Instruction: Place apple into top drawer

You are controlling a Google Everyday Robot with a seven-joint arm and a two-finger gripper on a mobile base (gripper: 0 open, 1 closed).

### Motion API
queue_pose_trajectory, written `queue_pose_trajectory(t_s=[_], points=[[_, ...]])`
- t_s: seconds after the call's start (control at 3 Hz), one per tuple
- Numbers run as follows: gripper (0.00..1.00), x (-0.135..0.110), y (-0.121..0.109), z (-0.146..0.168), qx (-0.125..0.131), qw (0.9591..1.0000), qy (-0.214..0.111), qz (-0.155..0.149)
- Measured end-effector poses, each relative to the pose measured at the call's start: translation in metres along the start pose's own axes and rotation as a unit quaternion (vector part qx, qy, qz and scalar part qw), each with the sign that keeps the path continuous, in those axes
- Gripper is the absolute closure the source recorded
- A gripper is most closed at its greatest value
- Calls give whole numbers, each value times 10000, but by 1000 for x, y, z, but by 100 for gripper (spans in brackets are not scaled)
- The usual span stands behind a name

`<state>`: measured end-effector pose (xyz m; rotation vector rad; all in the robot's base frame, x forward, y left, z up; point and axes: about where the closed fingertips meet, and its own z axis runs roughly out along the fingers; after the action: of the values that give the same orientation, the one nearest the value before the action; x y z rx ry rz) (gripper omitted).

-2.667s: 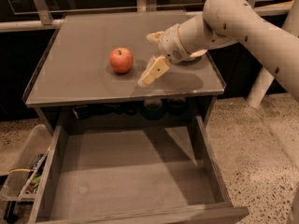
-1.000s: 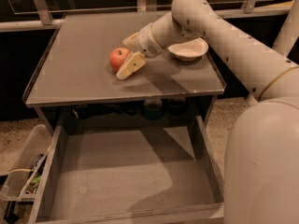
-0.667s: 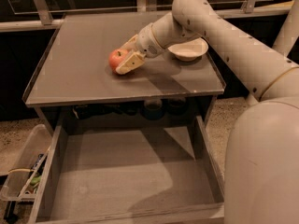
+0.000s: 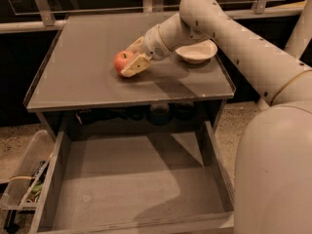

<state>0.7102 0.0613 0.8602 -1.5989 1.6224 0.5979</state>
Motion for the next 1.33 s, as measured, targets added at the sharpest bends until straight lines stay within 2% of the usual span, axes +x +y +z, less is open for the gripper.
queue_pose_trajectory(t_s=[0.33, 0.67, 1.0, 1.33], points=[[100, -2, 4, -1, -33, 9997, 230, -71], [100, -10, 23, -20, -35, 9987, 430, -255], [100, -19, 53, -57, 127, 9974, 552, -453], [100, -12, 89, -104, 437, 9958, 622, -508]])
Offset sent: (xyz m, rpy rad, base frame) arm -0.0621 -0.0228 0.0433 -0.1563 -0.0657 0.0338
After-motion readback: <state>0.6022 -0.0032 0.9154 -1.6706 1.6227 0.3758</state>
